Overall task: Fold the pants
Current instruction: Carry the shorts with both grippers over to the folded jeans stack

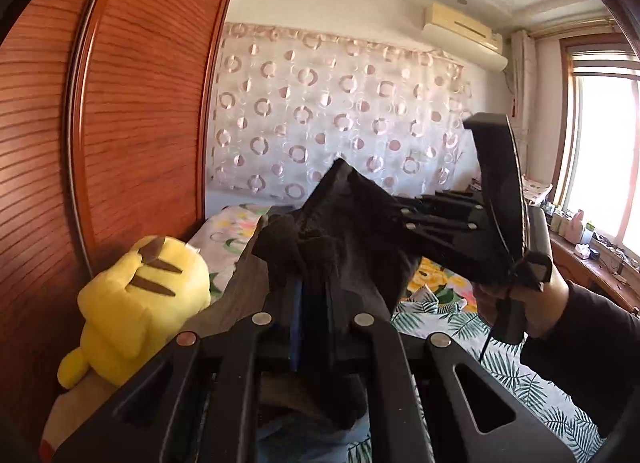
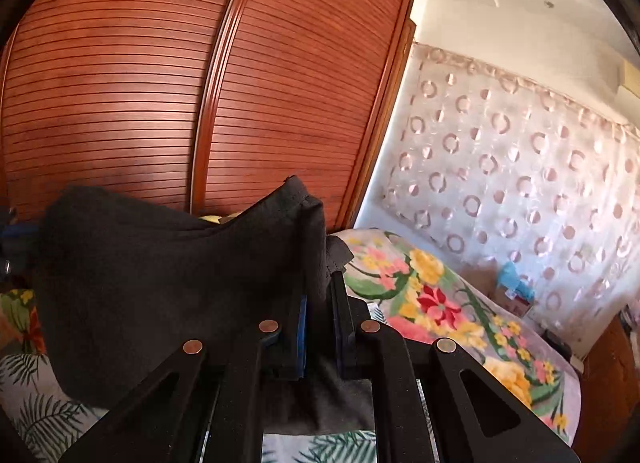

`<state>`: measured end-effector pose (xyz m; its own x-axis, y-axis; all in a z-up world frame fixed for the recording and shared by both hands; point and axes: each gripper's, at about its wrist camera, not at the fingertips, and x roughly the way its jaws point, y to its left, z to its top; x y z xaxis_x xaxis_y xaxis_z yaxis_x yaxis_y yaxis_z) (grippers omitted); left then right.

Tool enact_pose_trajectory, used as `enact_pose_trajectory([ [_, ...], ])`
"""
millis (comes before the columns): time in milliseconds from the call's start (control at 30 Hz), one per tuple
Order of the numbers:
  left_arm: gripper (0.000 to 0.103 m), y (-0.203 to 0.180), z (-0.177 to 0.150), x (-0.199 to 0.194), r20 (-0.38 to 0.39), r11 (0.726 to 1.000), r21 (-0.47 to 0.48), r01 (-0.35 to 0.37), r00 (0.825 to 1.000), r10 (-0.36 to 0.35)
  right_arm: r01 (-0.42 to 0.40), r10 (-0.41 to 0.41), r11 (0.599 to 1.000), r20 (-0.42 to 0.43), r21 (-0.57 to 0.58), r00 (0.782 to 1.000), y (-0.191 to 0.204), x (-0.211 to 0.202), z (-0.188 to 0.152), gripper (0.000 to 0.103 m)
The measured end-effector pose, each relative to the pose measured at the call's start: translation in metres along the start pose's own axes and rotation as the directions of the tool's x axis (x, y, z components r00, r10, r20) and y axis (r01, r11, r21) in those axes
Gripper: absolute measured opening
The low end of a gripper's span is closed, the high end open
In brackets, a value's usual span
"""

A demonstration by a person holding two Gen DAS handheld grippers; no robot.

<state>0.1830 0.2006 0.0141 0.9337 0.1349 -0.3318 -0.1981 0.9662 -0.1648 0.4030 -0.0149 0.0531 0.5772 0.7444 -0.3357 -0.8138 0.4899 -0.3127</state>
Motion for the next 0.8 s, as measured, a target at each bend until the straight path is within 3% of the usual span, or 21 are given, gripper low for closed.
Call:
enact_pose_trajectory([
  [267,0.011,0.011,-0.01,-0.003,-0.012,0.999,-0.027,-0.018,1.0,0.017,-0.028,0.028,0.999,-0.011,-0.018,1.0,0.005,0.021,0.008,0.01],
  [500,0.014,0.014,-0.024,0.007,-0.063,0.997,-0.028,-0.078,0.995,0.076,-0.036,0.035,0.999,-0.054,-0.014,0.998,0.003,0.028,0.004,0.01],
  [800,0.015,0.021,-0.033,0.015,-0.115,0.994,-0.04,-0.098,0.989,0.093,-0.03,0.035,0.998,-0.079,0.059,0.996,-0.016,0.016,0.008,0.029],
])
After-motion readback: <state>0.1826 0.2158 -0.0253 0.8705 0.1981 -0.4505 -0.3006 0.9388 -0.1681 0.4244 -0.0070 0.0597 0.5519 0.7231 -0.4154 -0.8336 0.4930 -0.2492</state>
